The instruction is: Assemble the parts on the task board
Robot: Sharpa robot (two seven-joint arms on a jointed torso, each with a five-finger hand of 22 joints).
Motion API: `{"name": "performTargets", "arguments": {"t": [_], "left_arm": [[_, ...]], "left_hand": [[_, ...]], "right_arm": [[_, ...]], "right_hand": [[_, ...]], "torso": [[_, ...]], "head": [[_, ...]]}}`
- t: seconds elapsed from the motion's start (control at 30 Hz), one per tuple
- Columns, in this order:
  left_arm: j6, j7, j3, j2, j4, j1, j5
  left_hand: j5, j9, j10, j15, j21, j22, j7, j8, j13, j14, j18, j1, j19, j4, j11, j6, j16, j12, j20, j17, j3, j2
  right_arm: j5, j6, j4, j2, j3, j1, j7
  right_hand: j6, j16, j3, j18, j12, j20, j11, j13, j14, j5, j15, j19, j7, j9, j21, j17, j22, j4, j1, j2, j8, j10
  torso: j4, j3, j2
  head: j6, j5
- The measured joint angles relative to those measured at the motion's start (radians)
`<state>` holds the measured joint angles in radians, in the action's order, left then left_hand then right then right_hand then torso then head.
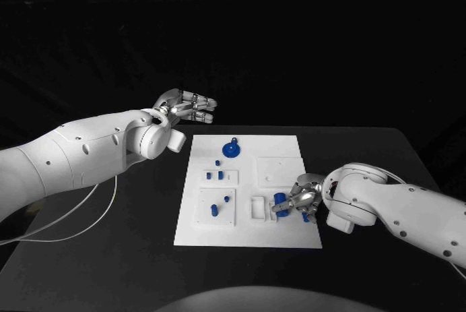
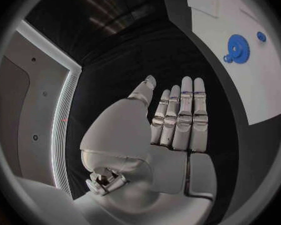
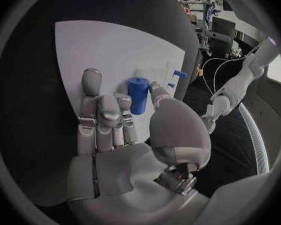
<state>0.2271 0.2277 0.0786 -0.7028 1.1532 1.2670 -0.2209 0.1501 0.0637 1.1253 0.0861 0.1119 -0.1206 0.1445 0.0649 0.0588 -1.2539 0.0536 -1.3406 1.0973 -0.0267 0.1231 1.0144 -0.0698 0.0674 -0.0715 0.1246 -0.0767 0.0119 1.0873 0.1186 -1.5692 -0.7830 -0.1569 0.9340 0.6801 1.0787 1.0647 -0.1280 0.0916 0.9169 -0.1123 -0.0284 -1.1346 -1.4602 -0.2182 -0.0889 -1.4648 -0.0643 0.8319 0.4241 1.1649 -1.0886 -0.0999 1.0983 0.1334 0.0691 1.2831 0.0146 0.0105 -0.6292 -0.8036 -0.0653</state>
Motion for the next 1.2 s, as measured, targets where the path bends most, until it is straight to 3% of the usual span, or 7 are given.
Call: {"name": "performTargets", "arguments": {"t": [0.23,0.53,0.67,0.73,0.83,0.9,1.2], "left_arm": [[-0.003,-0.001,0.000,0.000,0.000,0.000,0.000],[-0.006,-0.002,0.001,-0.001,0.000,0.000,0.001],[-0.007,-0.003,0.001,-0.002,0.000,0.000,0.001],[-0.007,-0.004,0.001,-0.002,0.000,0.000,0.001],[-0.008,-0.005,0.001,-0.002,0.000,0.000,0.001],[-0.008,-0.006,0.001,-0.003,0.000,0.000,0.001],[-0.009,-0.014,0.001,-0.002,0.000,0.000,0.000]], "left_hand": [[-0.004,0.000,-0.004,0.000,0.000,0.002,0.004,0.000,0.000,0.000,0.000,0.000,0.000,0.004,0.004,-0.004,0.000,0.000,0.000,0.001,0.004,0.000],[-0.004,0.000,-0.004,0.000,0.000,0.002,0.004,0.000,0.000,0.000,0.000,0.000,0.000,0.004,0.004,-0.004,0.000,0.000,0.000,0.001,0.004,0.000],[-0.004,0.000,-0.004,0.000,0.000,0.002,0.004,0.000,0.000,0.000,0.000,0.000,0.000,0.004,0.004,-0.004,0.000,0.000,0.000,0.001,0.004,0.000],[-0.004,0.000,-0.004,0.000,0.000,0.003,0.004,0.000,0.000,0.000,0.000,0.000,0.000,0.004,0.004,-0.004,0.000,0.000,0.000,0.001,0.004,0.000],[-0.004,0.000,-0.004,0.000,0.000,0.004,0.004,0.000,0.000,0.000,0.000,0.000,0.000,0.004,0.004,-0.004,0.000,0.000,0.000,0.001,0.004,0.000],[-0.004,0.000,-0.004,0.000,0.000,0.004,0.004,0.000,0.000,0.000,0.000,0.000,0.000,0.004,0.004,-0.004,0.000,0.000,0.000,0.001,0.004,0.000],[-0.004,0.000,-0.007,0.000,0.000,0.005,0.004,0.000,0.000,0.000,0.000,0.000,0.000,0.004,0.000,-0.011,0.000,0.000,0.000,0.002,0.004,0.000]], "right_arm": [[0.010,-0.004,0.001,0.004,0.010,0.007,-0.007],[0.013,-0.028,-0.013,-0.008,0.017,0.009,-0.014],[0.010,-0.043,-0.030,-0.022,0.020,0.011,-0.013],[0.007,-0.048,-0.039,-0.030,0.021,0.014,-0.011],[-0.002,-0.054,-0.059,-0.043,0.021,0.023,-0.009],[-0.010,-0.058,-0.067,-0.051,0.022,0.030,-0.005],[-0.062,-0.067,-0.099,-0.077,0.022,0.058,0.010]], "right_hand": [[0.006,0.003,-0.106,-0.007,0.003,0.000,0.004,-0.004,0.000,-0.029,0.000,0.000,-0.006,0.014,0.009,0.003,-0.008,0.082,-0.002,-0.006,0.000,0.003],[0.031,0.007,-0.098,-0.008,0.009,0.000,0.006,-0.014,0.000,-0.117,0.000,0.000,0.001,0.014,0.029,0.005,-0.024,0.096,-0.041,-0.046,-0.016,0.005],[0.044,0.008,-0.082,-0.008,0.012,0.000,0.003,-0.015,0.000,-0.117,0.000,0.000,0.001,-0.121,0.032,0.005,-0.031,0.113,-0.061,-0.065,-0.008,0.008],[0.047,0.008,-0.117,-0.008,0.012,0.000,0.002,-0.016,0.000,-0.117,0.000,0.000,0.004,-0.258,0.032,0.005,-0.031,0.147,-0.061,-0.065,-0.007,0.009],[0.047,0.012,-0.187,-0.010,0.012,0.000,0.002,-0.016,0.001,-0.117,0.001,0.000,0.004,-0.550,0.032,0.005,-0.032,0.223,-0.061,-0.065,-0.013,0.009],[0.047,0.012,-0.239,-0.010,0.013,0.000,0.002,-0.016,0.001,-0.117,0.001,0.000,0.004,-0.581,0.032,0.005,-0.033,0.275,-0.061,-0.065,-0.015,0.008],[0.056,0.012,-0.275,-0.010,0.013,0.000,0.002,-0.016,0.001,-0.123,0.001,0.000,0.002,-0.590,0.032,0.002,-0.038,0.311,-0.061,-0.065,-0.014,0.008]], "torso": [[0.0008,-0.0001,0.000],[0.0010,0.0002,0.000],[0.0012,0.0004,-0.001],[0.0013,0.0005,-0.001],[0.0016,0.0006,-0.001],[0.0018,0.0006,-0.001],[0.0017,-0.0002,-0.001]], "head": [[0.000,0.001],[0.000,0.000],[0.000,-0.002],[0.000,-0.002],[0.000,-0.002],[0.000,-0.002],[0.002,-0.001]]}}
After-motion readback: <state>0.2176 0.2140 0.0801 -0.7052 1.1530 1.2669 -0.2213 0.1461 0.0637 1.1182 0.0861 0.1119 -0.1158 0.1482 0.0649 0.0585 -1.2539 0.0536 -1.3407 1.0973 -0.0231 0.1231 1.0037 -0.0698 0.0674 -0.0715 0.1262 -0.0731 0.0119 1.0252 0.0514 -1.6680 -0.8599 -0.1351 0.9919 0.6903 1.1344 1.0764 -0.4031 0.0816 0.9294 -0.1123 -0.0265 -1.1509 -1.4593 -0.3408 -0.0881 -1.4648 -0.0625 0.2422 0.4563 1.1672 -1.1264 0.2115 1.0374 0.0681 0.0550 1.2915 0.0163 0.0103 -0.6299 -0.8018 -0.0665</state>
